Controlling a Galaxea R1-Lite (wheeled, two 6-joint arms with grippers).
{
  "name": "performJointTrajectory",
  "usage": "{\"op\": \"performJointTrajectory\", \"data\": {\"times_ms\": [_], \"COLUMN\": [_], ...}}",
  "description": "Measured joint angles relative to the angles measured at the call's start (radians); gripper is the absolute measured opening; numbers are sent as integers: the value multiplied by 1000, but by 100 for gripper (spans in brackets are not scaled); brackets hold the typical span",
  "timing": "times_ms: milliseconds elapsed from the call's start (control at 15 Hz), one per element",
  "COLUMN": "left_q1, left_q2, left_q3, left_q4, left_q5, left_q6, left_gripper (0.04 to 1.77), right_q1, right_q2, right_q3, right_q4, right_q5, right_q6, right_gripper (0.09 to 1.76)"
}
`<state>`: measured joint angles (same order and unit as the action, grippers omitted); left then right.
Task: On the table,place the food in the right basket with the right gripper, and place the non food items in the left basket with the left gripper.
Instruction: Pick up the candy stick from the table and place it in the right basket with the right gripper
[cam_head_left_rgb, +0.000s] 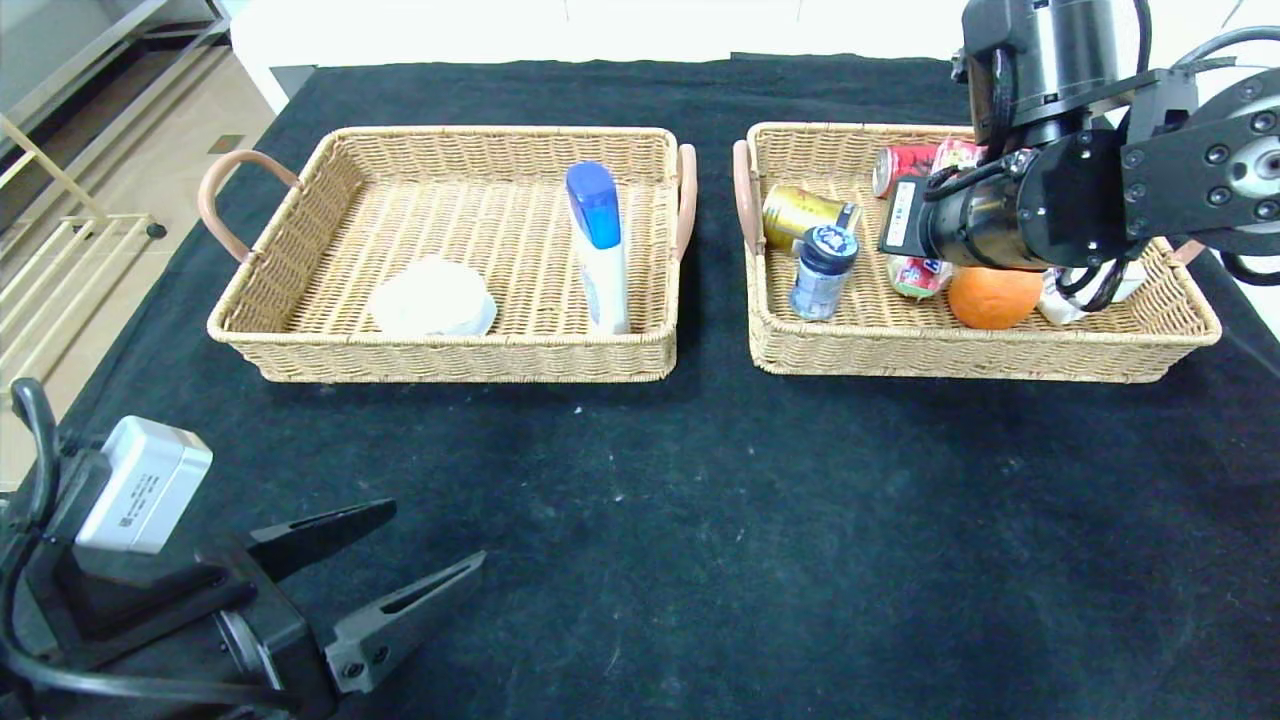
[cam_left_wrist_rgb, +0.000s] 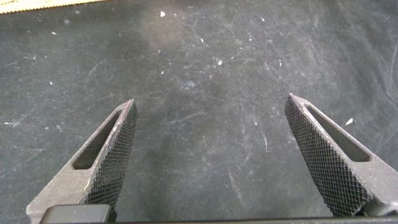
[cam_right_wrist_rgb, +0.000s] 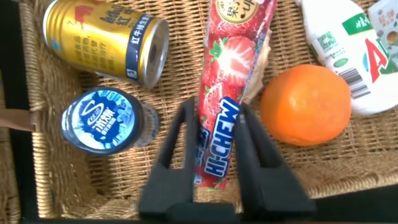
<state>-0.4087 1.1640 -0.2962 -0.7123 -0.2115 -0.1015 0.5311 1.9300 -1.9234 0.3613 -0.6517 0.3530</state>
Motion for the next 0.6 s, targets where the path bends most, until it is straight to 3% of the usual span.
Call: {"op": "performJointTrajectory", "data": {"times_ms": [333,600], "left_q1": [-1,-1], "left_q2": [0,2], "left_q3": [1,3], "left_q4": [0,0], "left_q5": [-1,-1], "left_q6": [1,1], "left_gripper": [172,172], "right_q1": [1,11], "right_q2": [1,-9], "right_q3": [0,0], "right_q4": [1,4], "right_q5": [0,1], "right_q6": [-14,-13], "right_gripper": [111,135]}}
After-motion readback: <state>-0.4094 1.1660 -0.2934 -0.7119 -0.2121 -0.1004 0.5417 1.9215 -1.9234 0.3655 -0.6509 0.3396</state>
